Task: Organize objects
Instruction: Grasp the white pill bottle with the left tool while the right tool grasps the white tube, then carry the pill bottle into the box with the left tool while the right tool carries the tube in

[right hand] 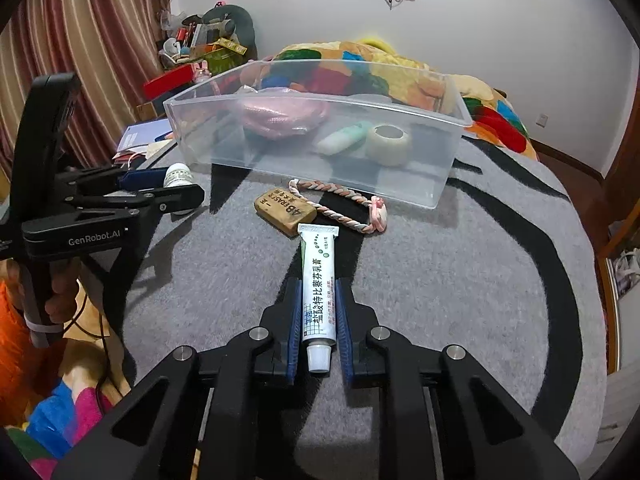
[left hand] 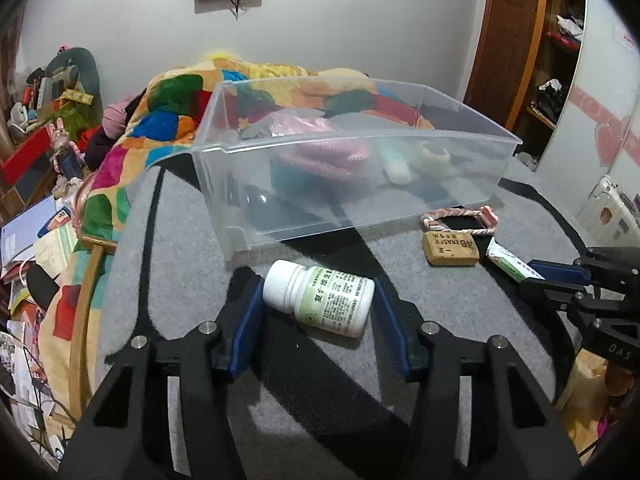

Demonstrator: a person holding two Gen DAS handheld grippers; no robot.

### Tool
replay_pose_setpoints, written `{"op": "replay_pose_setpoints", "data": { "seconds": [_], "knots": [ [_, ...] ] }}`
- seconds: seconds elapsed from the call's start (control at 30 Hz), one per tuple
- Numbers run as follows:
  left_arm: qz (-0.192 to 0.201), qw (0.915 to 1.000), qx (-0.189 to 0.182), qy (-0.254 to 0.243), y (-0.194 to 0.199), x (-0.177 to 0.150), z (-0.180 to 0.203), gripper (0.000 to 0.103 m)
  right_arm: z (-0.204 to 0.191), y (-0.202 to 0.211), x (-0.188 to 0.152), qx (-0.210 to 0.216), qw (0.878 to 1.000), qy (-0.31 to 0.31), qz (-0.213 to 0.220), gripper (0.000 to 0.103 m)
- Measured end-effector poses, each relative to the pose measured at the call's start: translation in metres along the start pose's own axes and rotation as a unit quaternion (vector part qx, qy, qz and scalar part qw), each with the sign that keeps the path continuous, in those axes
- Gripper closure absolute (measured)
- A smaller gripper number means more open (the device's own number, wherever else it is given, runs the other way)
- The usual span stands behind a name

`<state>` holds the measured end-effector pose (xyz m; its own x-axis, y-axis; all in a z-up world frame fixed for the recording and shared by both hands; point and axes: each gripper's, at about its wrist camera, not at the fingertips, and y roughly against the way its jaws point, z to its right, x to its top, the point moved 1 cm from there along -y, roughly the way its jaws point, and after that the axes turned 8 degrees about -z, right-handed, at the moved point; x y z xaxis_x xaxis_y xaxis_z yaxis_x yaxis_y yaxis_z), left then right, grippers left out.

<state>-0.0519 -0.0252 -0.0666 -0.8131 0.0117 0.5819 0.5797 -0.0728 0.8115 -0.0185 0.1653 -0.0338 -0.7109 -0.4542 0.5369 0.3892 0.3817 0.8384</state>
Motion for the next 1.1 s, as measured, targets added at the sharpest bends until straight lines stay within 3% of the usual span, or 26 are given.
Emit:
{"op": "replay_pose_setpoints", "data": {
  "seconds": [0.23, 0.6, 1.1],
  "knots": [
    [0.023, 0.9997, 0.01, -0.002, 0.021, 0.002, 0.004, 0.049, -0.006, 0.022, 0.007, 0.003, 1.0, 0.004, 0.03, 0.088],
    [0.085, 0.9962, 0.015, 0.013, 0.057, 0.036, 0.001, 0.049, 0.001, 0.043, 0.045, -0.003, 0.996, -0.017, 0.088, 0.088],
    [0.093, 0.9951, 0.016, 0.029, 0.048, 0.091, 0.004, 0.049, 0.027, 0.03, 0.112, -0.016, 0.992, -0.053, 0.11, 0.088]
  ]
}}
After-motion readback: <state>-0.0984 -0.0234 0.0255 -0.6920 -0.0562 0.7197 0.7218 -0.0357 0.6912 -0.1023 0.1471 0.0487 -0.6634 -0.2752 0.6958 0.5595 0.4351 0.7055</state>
